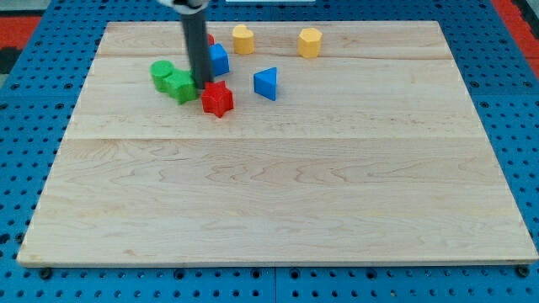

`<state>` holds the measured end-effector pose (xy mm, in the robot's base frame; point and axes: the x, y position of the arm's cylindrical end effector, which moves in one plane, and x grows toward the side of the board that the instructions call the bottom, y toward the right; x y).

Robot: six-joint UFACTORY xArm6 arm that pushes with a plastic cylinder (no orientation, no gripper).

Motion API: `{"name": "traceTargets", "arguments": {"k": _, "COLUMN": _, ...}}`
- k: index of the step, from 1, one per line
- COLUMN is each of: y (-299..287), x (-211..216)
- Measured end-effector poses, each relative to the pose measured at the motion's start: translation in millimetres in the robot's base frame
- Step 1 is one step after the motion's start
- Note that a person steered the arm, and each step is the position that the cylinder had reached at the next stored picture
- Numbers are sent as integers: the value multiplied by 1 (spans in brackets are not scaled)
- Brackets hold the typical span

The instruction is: Move the yellow heart below to the blue cube

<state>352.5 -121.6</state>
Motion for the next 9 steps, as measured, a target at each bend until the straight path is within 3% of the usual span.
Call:
{"name": "traceTargets", "arguments": {"k": 1, "y": -39, "x": 18}}
{"name": "traceTargets", "arguments": {"k": 3, "y": -49, "x": -39}}
{"name": "traceTargets", "arguments": {"k": 4, "y": -107, "x": -35}}
{"name": "traceTargets", "arguments": {"k": 5, "y": -115, "x": -33}}
{"name": "traceTargets", "arguments": {"k": 6, "y": -108, "x": -64}}
{"name": "traceTargets", "arguments": {"k": 7, "y": -167, "x": -92}}
{"name": "traceTargets", "arguments": {"k": 8, "y": -183, "x": -88}}
{"name": "traceTargets", "arguments": {"k": 9, "y": -183, "x": -46}}
